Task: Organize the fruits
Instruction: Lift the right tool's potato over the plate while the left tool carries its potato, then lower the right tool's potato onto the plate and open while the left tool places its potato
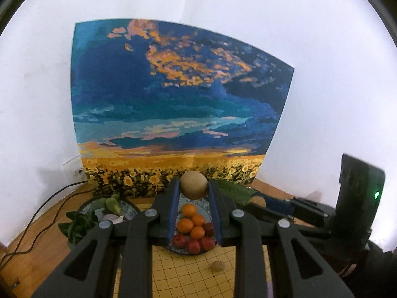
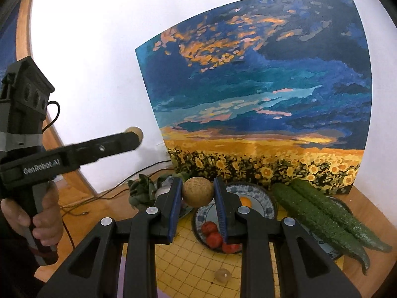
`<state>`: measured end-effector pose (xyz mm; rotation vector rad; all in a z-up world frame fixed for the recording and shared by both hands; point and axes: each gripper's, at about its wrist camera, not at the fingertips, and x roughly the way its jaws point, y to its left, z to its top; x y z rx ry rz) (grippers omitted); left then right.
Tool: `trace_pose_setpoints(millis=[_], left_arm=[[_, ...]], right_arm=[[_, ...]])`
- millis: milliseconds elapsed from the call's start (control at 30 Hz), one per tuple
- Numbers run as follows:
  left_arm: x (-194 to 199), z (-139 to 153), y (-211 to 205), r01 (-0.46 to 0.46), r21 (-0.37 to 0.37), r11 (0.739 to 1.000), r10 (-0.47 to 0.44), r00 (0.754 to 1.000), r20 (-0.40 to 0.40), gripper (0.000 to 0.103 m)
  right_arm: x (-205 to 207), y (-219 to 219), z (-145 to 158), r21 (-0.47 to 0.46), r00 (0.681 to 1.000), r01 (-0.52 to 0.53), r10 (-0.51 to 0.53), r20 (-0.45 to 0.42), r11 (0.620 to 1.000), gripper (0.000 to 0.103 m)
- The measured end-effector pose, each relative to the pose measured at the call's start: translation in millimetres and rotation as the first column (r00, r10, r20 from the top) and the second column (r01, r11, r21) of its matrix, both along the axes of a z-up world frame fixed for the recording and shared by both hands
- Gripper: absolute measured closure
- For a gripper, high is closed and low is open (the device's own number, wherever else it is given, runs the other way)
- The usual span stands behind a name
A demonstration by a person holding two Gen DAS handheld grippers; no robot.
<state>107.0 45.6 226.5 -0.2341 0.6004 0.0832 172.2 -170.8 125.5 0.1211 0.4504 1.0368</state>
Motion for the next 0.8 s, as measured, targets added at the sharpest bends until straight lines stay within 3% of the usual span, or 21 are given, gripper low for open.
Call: trace_pose_setpoints(millis=[333, 800], left_arm=[[29, -52, 0, 0.048, -0.038, 0.998, -0.051, 0.995, -0.091, 0.078], [51, -92, 21, 0.001, -0.068, 0.998, -0.012, 0.985, -0.171, 0.078]], right_arm=[[27, 16, -17, -0.051, 0.999, 0.021, -0.023, -0.035, 0.998, 0.076], [52, 49, -56, -0.106, 0.993, -0.037, 0.025, -0.112, 0.994, 0.076]])
